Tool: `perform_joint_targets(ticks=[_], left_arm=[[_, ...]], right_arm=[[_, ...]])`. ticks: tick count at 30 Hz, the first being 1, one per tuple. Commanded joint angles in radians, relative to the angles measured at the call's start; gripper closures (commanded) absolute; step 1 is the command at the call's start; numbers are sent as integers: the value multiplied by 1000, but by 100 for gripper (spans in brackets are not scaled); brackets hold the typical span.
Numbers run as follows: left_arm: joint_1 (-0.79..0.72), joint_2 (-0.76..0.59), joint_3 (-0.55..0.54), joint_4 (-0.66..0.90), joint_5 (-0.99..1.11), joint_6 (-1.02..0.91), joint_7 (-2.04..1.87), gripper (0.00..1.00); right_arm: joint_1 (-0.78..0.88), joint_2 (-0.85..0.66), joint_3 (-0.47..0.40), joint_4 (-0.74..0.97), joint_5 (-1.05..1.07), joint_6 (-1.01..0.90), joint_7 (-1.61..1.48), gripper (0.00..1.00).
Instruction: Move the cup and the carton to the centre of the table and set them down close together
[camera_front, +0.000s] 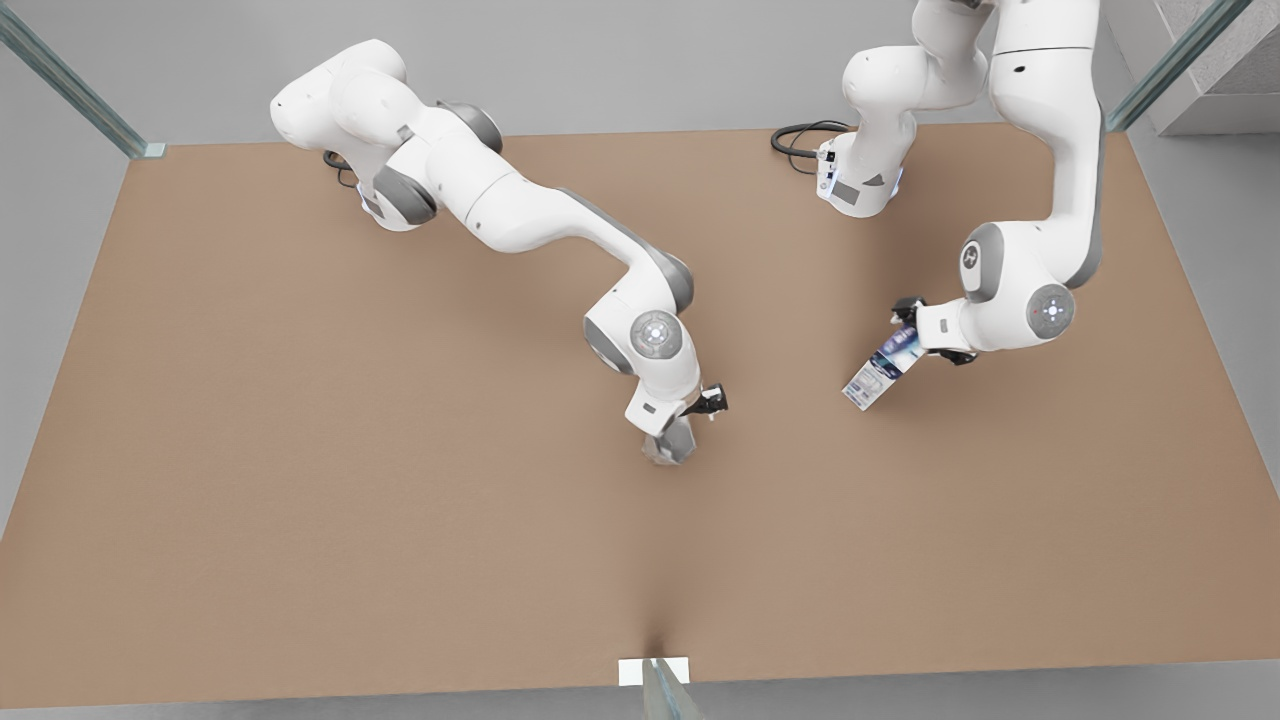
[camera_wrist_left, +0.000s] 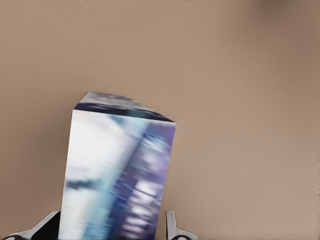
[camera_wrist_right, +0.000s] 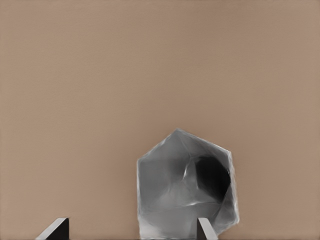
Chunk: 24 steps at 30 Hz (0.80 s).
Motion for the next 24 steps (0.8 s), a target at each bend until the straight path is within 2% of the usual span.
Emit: perform_joint_targets(ticks=[1,7,10,11,12,16,21,22,24], left_arm=[[2,2,0,0,-1,7,0,0],[2,11,0,0,-1,11,21,0],[2,21,0,-6,-1,11,21,1],[2,19,0,-8,-1,7,21,27],[2,15,0,-8,-3,-10,20,33],[4,2,0,-8,-4,-36,17,32],[2,-2,0,13,-47,-64,-41,31],[4,-2,0,13,-46,-71,-52,31],[2,-8,0,24,-46,-101,-94,31]], right_arm=[[0,0,0,0,-1,0,0,0],[-20,-38,-3,-18,0,-11,-9,0],[-133,-270,-5,-250,33,-11,-54,0],[-182,-350,-8,-339,33,-14,-55,0],[-241,-431,-8,-434,33,-14,-104,0],[-437,-678,-63,-687,26,-75,-206,0],[-512,-844,-245,-669,28,-417,-541,0],[-518,-861,-256,-652,26,-491,-563,0],[-552,-887,-288,-638,25,-522,-640,0]])
